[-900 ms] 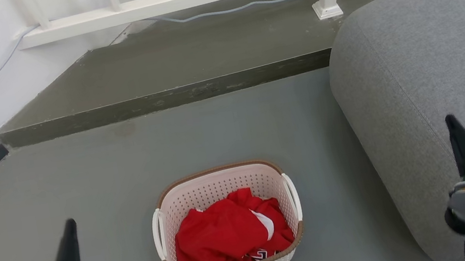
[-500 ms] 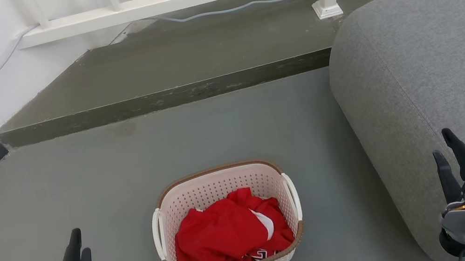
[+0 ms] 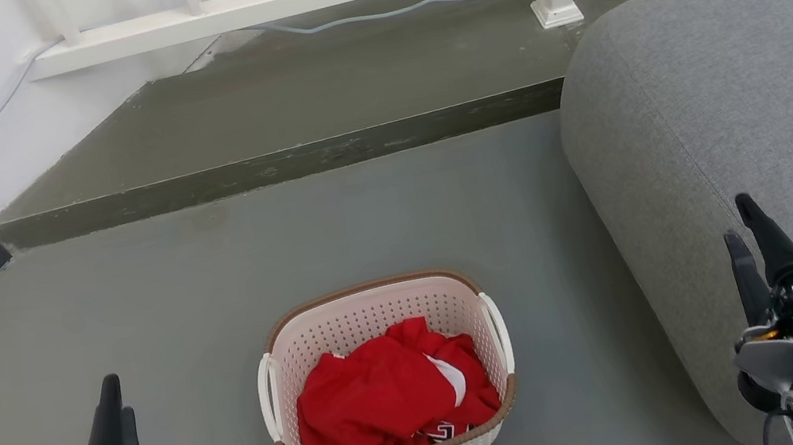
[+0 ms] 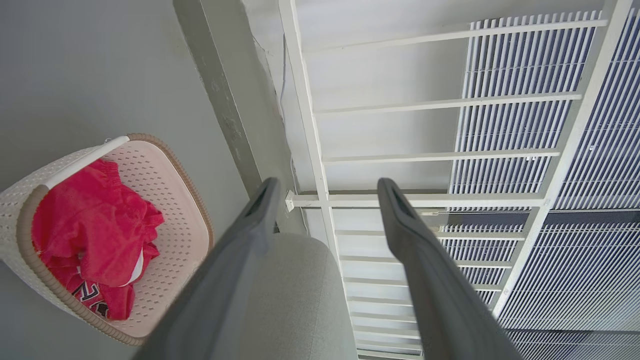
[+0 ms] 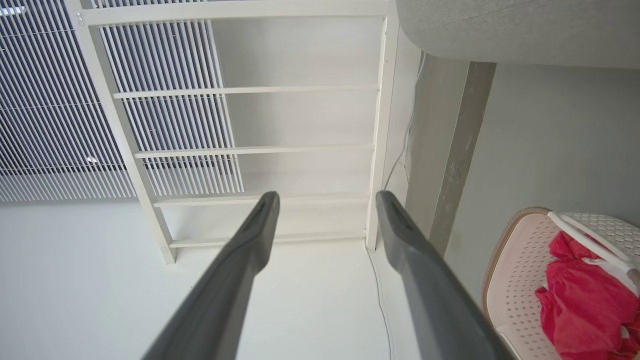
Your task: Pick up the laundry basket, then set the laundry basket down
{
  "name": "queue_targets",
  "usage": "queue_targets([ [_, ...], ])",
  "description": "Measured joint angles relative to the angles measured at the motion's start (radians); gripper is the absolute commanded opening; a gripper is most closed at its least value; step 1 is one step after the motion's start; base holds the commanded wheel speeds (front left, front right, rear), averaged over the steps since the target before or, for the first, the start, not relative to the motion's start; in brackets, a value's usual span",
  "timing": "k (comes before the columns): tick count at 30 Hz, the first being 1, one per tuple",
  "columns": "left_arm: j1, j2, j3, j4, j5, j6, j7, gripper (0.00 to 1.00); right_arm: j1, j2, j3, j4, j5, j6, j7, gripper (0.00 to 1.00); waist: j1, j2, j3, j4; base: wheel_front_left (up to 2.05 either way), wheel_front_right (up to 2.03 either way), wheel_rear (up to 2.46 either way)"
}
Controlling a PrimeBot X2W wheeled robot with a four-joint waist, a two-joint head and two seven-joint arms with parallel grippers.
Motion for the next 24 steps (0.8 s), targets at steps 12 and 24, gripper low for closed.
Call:
queue_targets([
  [12, -0.003, 0.039, -0.034, -0.043, 0.124, 0.0, -0.049, 1.0, -0.03, -0.03, 0.077, -0.035, -0.125, 0.0, -0.047, 1.0, 0.0, 0.0, 0.007, -0.002, 0.0, 0.0, 0.0],
  [24, -0.01, 0.081, -0.074, -0.06, 0.318, 0.0, -0.096, 1.0, -0.07, -0.075, 0.173, -0.051, -0.313, 0.001, -0.09, 1.0, 0.0, 0.0, 0.013, -0.002, 0.0, 0.0, 0.0],
])
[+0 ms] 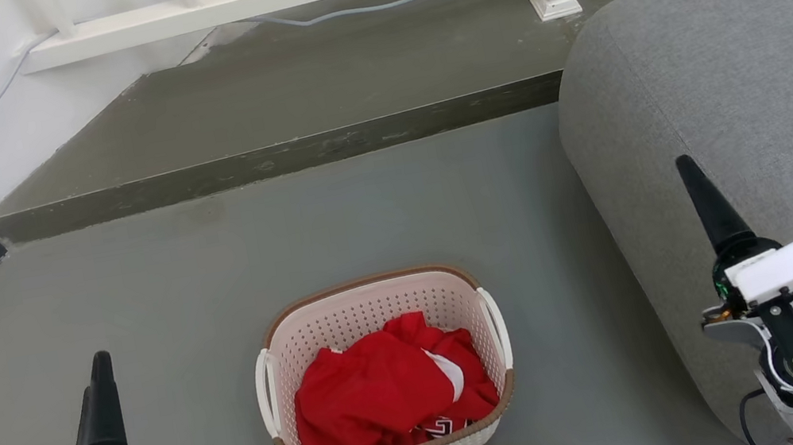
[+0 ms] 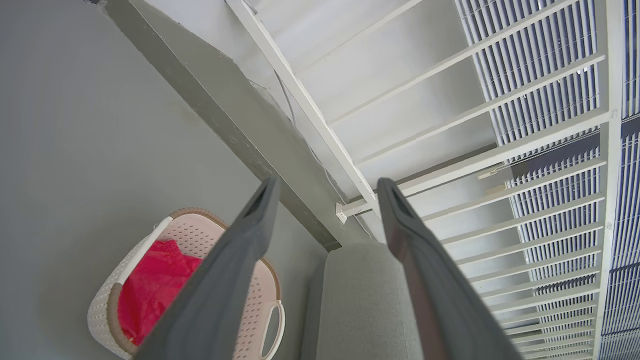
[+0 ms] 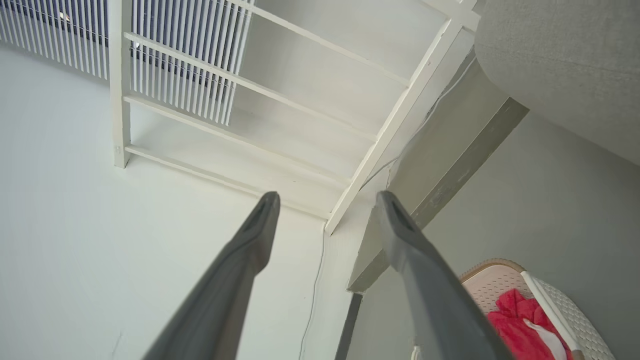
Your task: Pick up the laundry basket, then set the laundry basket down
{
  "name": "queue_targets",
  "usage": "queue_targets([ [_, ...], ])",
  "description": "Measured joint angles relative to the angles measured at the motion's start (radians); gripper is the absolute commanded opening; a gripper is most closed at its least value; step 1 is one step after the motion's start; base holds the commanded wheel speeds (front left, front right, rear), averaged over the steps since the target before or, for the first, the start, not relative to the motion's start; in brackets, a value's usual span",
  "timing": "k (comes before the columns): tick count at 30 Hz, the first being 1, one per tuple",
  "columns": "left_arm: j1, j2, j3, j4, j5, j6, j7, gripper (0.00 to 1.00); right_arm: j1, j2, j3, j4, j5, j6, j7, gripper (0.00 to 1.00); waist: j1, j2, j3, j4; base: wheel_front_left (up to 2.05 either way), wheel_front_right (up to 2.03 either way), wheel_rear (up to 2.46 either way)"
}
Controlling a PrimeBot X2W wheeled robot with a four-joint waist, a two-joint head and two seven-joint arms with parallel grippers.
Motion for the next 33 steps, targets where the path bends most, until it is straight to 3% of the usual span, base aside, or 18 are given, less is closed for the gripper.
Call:
queue_targets([
  [11, -0.004, 0.022, -0.035, -0.011, 0.213, 0.014, -0.043, 1.0, -0.037, -0.032, 0.083, 0.006, -0.227, -0.002, -0.04, 1.0, 0.0, 0.0, 0.003, 0.0, 0.0, 0.0, 0.0],
  [17, -0.02, 0.031, -0.053, -0.026, 0.347, 0.026, -0.065, 1.0, -0.062, -0.051, 0.129, 0.012, -0.365, -0.036, -0.064, 1.0, 0.0, 0.0001, 0.005, 0.0, 0.0, 0.0, 0.0],
  [33, -0.027, 0.033, -0.084, -0.032, 0.563, 0.049, -0.125, 1.0, -0.095, -0.052, 0.2, 0.033, -0.595, -0.093, -0.114, 1.0, 0.0, 0.0, 0.005, -0.005, 0.0, 0.0, 0.0],
])
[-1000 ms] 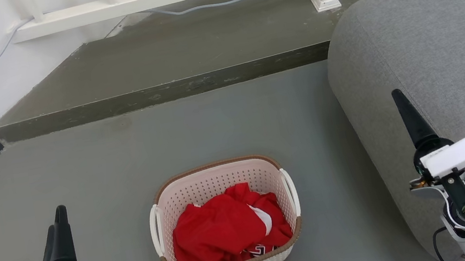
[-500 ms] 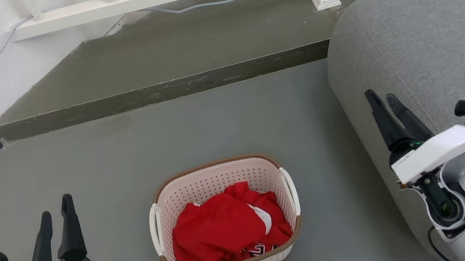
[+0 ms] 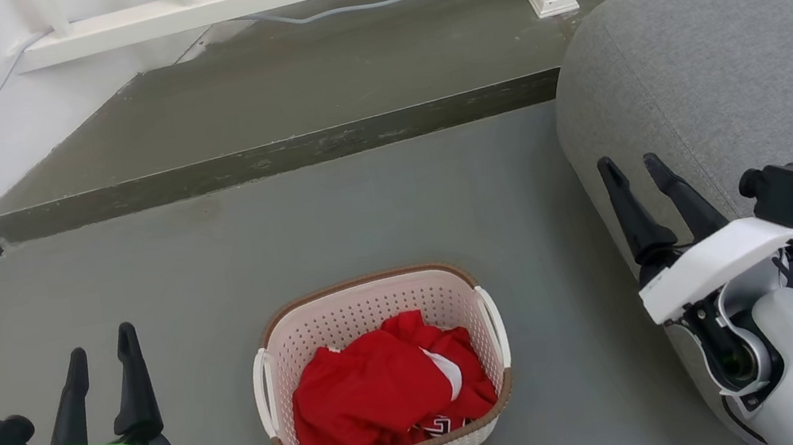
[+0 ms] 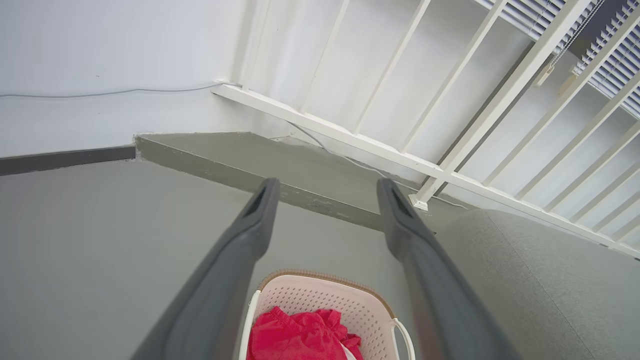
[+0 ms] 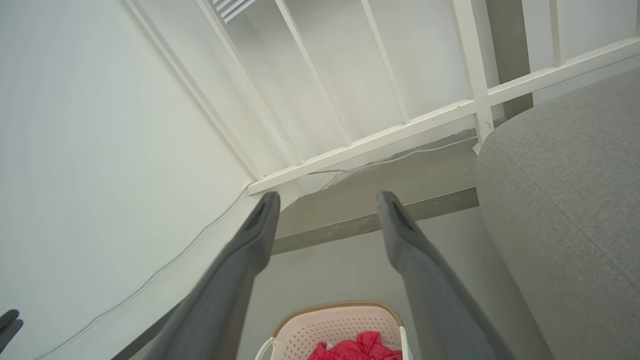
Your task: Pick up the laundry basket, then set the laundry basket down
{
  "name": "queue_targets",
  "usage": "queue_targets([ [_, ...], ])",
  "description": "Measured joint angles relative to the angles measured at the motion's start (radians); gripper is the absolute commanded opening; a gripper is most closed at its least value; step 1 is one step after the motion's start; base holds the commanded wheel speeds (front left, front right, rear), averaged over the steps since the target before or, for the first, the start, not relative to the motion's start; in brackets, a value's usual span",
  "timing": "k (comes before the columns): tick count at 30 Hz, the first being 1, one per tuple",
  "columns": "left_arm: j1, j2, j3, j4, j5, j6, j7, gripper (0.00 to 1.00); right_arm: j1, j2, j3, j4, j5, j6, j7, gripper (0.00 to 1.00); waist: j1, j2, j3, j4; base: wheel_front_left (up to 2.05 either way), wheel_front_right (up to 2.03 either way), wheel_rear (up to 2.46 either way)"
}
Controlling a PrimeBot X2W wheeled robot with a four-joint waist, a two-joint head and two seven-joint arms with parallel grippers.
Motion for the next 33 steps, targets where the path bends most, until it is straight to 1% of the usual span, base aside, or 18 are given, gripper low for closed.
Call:
queue_targets([
  [6, -0.007, -0.006, -0.006, -0.002, 0.07, 0.003, -0.021, 1.0, -0.008, 0.0, 0.02, 0.002, -0.071, -0.013, -0.024, 1.0, 0.0, 0.0, -0.001, -0.001, 0.0, 0.0, 0.0],
  [12, -0.008, -0.007, -0.007, -0.009, 0.149, 0.003, -0.042, 1.0, -0.021, 0.0, 0.044, 0.006, -0.146, -0.016, -0.041, 1.0, 0.0, 0.0, -0.001, -0.002, 0.0, 0.0, 0.0],
  [13, -0.008, -0.007, -0.007, -0.011, 0.163, 0.003, -0.047, 1.0, -0.023, 0.0, 0.048, 0.006, -0.158, -0.021, -0.047, 1.0, 0.0, 0.0, -0.001, -0.002, 0.0, 0.0, 0.0],
  [22, -0.009, -0.01, -0.008, -0.027, 0.271, 0.003, -0.077, 1.0, -0.045, -0.002, 0.076, 0.006, -0.27, -0.024, -0.077, 1.0, 0.0, 0.0, 0.005, -0.003, 0.0, 0.0, 0.0],
  [33, -0.01, -0.021, 0.004, -0.026, 0.281, 0.003, -0.077, 1.0, -0.046, 0.002, 0.069, 0.006, -0.286, -0.024, -0.08, 1.0, 0.0, 0.0, 0.014, -0.004, 0.0, 0.0, 0.0],
])
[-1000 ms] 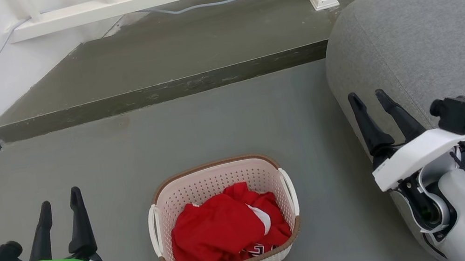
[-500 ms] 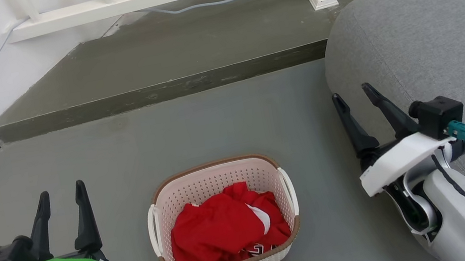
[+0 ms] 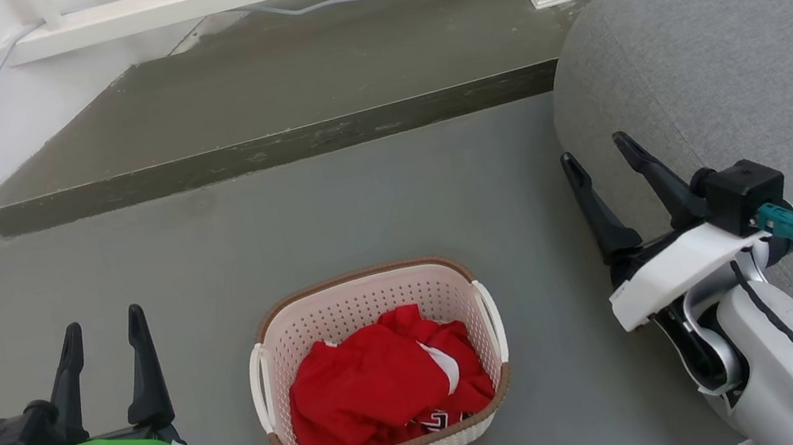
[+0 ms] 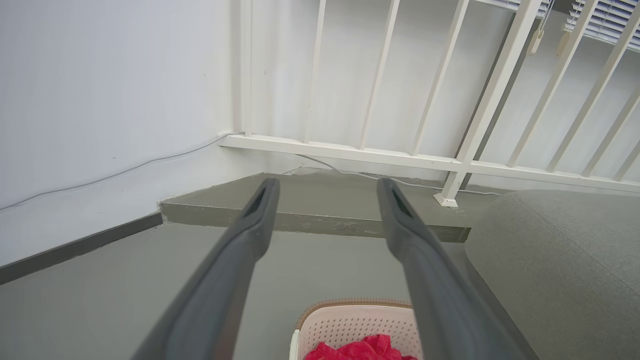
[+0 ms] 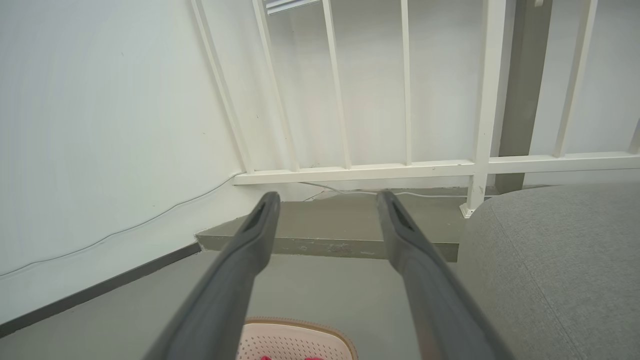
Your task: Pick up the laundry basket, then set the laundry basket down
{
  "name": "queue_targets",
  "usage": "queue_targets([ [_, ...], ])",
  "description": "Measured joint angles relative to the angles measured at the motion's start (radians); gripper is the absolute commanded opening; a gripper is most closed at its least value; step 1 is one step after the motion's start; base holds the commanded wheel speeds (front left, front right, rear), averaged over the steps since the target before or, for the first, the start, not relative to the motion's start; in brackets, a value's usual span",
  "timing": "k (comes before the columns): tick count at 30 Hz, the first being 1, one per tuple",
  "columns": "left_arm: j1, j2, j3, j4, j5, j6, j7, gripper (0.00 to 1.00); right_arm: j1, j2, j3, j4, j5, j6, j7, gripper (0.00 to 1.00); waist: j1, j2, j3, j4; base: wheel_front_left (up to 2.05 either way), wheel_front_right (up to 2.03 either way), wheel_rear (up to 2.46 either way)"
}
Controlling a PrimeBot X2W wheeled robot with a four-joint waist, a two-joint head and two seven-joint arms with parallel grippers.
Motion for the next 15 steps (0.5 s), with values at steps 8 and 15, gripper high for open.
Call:
queue_targets([
  [8, -0.002, -0.004, 0.01, 0.0, 0.007, -0.008, 0.0, 1.0, 0.0, 0.011, -0.012, 0.003, -0.001, 0.002, 0.0, 1.0, -0.0001, 0.0, 0.012, 0.001, 0.0, 0.0, 0.0],
  [15, -0.019, -0.006, 0.022, -0.007, 0.007, -0.01, 0.0, 1.0, -0.008, 0.024, -0.015, 0.003, -0.01, 0.004, 0.0, 1.0, 0.0, 0.0, 0.045, -0.003, 0.0, 0.0, 0.0],
])
